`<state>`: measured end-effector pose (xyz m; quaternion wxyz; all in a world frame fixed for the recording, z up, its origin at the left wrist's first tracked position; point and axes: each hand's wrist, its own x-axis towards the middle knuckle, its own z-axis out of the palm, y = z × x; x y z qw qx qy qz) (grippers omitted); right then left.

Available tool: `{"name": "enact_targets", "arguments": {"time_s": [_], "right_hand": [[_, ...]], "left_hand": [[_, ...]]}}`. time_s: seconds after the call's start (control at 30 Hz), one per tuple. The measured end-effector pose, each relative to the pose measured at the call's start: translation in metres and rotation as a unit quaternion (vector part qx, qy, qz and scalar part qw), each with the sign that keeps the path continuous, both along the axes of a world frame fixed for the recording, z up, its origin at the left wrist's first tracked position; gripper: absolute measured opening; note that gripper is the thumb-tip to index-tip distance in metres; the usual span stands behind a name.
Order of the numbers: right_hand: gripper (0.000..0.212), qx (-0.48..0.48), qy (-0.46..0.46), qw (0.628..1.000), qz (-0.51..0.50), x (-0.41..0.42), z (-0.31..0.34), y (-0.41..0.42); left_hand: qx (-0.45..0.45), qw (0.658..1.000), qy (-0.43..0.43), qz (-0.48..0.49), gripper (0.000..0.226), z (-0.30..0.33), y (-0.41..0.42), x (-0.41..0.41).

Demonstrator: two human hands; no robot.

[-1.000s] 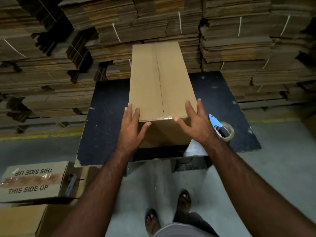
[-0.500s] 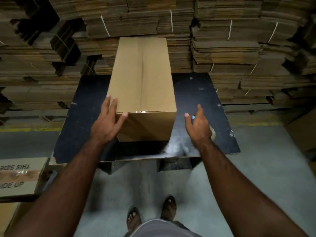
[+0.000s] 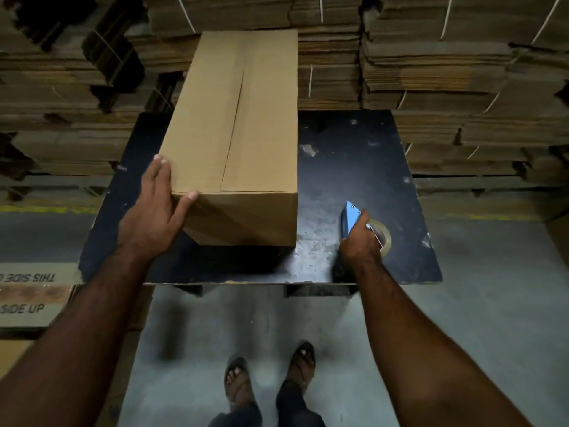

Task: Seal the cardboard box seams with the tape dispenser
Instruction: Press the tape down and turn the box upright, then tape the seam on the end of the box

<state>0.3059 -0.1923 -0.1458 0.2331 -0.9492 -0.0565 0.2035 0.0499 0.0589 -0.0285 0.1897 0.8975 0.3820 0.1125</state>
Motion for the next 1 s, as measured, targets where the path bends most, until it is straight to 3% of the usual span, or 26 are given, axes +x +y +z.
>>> {"name": "enact_targets", "arguments": {"time_s": [0.07,0.17,0.23,0.37,0.43,0.5,0.57,0.63,0.73,0.83,1.0], "right_hand": [[0.049,0.026,0.017,0.999,-0.009,0.005,0.006,0.0],[0.064,0.082,0.028,0.996,0.011,0.009,0.026,-0.006],[0.062,0.164,0.039,0.986,-0.007,0.01,0.045,-0.007],[0.045,0.391,0.071,0.916,-0.065,-0.002,0.111,-0.009],[0.045,0.451,0.07,0.888,-0.06,-0.011,0.148,-0.013],[0.037,0.489,0.074,0.868,-0.027,-0.028,0.184,-0.017],[0.041,0.473,0.05,0.879,0.04,-0.048,0.21,-0.016],[0.059,0.426,0.0,0.897,0.115,-0.07,0.229,-0.012],[0.067,0.376,-0.042,0.907,0.184,-0.095,0.246,0.001],[0.06,0.352,-0.063,0.907,0.222,-0.115,0.251,0.016],[0.059,0.318,-0.08,0.909,0.257,-0.138,0.251,0.031]], "left_hand": [[-0.018,1.0,0.005,-0.006,0.083,0.001,0.007,-0.001],[-0.037,0.999,0.002,-0.018,0.09,0.002,0.009,-0.003],[-0.047,0.999,0.0,-0.015,0.094,0.005,0.007,-0.003],[-0.039,0.999,0.037,0.004,0.093,0.012,0.008,0.0],[-0.026,0.999,0.042,0.018,0.081,0.025,0.002,0.009],[-0.032,0.999,-0.017,0.024,0.069,0.049,-0.012,0.022],[-0.09,0.99,-0.108,-0.013,0.052,0.081,-0.034,0.033],[-0.253,0.949,-0.18,-0.058,0.039,0.111,-0.053,0.042],[-0.43,0.875,-0.214,-0.06,0.054,0.148,-0.067,0.045],[-0.473,0.855,-0.204,-0.053,0.056,0.164,-0.062,0.037],[-0.493,0.84,-0.22,-0.051,0.038,0.163,-0.051,0.015]]}}
